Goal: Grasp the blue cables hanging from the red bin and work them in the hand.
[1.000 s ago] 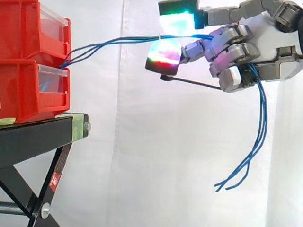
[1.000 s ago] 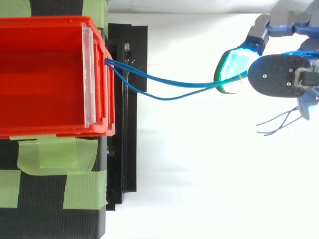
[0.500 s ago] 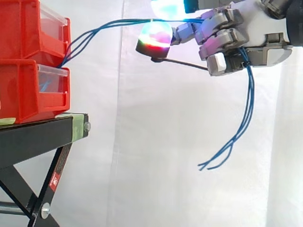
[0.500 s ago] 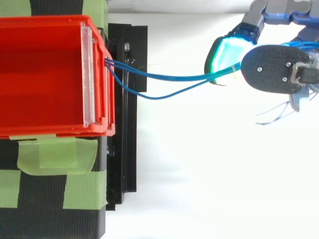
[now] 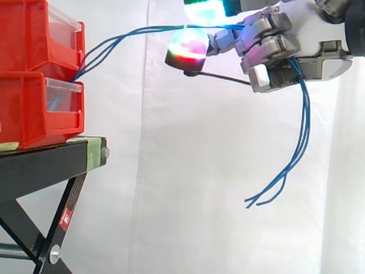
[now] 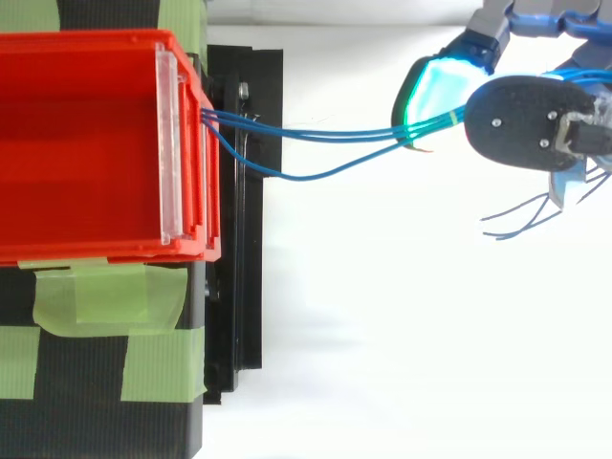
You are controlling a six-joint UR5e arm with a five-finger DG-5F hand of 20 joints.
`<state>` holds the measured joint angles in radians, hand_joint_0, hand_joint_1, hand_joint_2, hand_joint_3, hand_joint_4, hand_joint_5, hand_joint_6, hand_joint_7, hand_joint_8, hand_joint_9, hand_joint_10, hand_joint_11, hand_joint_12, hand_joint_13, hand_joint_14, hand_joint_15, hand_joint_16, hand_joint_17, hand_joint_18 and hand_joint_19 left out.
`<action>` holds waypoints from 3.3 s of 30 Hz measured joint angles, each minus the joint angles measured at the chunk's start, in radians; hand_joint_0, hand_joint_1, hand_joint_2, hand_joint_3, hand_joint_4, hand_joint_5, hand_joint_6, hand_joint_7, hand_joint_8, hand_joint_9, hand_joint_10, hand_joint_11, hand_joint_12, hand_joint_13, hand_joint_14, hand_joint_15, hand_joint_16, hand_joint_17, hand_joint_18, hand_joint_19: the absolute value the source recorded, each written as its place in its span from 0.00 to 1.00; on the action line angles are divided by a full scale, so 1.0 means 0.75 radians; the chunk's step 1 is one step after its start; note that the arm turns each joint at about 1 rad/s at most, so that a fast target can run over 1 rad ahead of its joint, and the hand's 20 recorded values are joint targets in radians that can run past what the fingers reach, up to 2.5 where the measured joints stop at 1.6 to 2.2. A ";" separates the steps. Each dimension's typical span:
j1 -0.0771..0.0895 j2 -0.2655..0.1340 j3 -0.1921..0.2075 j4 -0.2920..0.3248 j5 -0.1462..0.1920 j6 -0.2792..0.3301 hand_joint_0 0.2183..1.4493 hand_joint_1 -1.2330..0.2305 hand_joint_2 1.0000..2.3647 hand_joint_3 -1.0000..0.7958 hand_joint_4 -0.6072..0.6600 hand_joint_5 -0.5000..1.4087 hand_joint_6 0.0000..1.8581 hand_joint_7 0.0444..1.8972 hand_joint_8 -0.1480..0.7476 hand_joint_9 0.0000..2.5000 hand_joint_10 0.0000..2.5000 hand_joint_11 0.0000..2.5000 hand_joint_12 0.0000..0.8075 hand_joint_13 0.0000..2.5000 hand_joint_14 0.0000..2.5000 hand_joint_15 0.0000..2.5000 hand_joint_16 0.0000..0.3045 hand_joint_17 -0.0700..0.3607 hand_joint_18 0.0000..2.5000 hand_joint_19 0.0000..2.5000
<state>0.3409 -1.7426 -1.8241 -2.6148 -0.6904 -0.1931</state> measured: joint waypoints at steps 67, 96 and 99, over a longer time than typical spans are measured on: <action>0.000 0.003 0.010 -0.185 -0.027 -0.045 0.58 0.43 0.01 0.19 0.71 0.48 0.01 0.62 0.74 0.41 1.00 1.00 0.80 0.60 1.00 0.83 0.18 0.45 0.67 0.30; -0.001 0.001 0.111 -0.226 0.008 -0.123 0.59 0.40 0.06 0.69 0.77 0.52 0.01 0.60 0.68 0.47 1.00 1.00 0.77 0.65 1.00 0.83 0.24 0.54 0.76 0.20; -0.001 0.001 0.111 -0.226 0.008 -0.125 0.50 0.41 0.20 0.58 0.78 0.53 0.01 0.60 0.69 0.46 1.00 1.00 0.76 0.65 1.00 0.83 0.78 0.57 0.78 0.17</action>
<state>0.3402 -1.7419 -1.7407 -2.7842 -0.6842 -0.2866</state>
